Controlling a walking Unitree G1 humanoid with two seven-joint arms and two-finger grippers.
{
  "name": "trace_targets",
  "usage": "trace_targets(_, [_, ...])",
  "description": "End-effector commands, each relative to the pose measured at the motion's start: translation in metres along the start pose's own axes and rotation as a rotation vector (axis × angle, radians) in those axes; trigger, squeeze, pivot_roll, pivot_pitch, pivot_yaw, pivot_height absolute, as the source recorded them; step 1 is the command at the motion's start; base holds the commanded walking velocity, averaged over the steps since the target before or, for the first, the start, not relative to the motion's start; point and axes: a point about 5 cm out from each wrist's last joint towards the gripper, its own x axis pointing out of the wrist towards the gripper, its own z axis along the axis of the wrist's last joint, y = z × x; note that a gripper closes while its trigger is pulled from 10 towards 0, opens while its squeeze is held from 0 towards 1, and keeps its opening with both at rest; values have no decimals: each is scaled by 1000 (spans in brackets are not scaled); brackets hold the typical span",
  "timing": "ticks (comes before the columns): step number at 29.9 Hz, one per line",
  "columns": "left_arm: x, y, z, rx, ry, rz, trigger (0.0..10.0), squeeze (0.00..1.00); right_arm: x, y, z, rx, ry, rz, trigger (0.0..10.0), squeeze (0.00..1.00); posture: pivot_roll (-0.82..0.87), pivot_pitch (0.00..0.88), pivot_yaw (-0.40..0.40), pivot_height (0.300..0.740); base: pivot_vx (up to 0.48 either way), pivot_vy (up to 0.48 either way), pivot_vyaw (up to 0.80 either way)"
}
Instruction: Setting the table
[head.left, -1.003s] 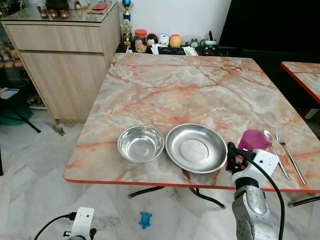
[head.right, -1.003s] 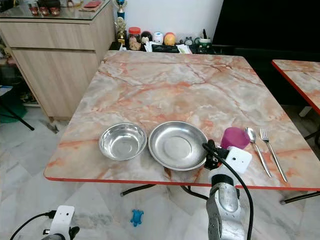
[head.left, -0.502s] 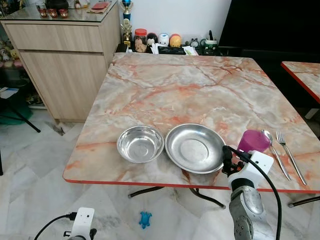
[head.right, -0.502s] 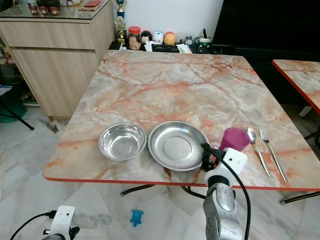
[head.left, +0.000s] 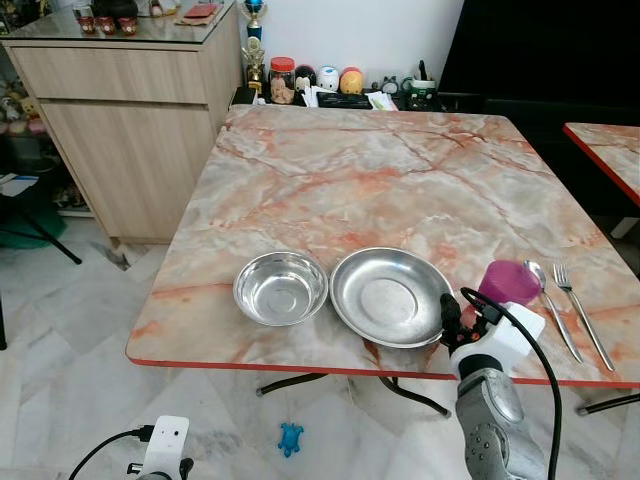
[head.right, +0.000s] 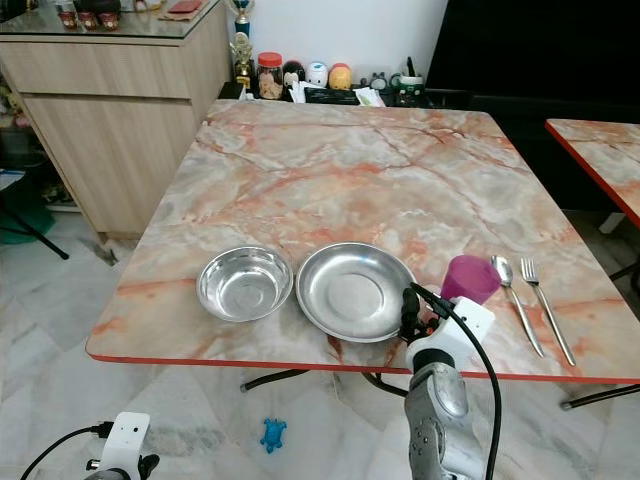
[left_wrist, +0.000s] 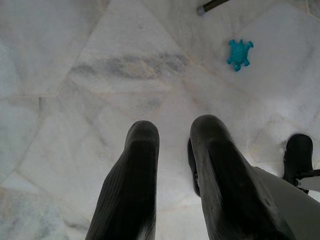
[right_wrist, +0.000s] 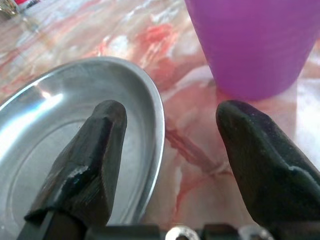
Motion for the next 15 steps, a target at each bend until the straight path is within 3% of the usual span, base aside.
trace_targets(1, [-1,-2,-5,25,16,-4,10000,0,3,6,-1,37,14,11,10000,0,123,0,-62,740,0,0,0])
trace_targets(15, [-1,-3,-5,28,17,-7,10000,0,7,9,-4,75,48,34,10000,0,120,0,-59,740,0,0,0])
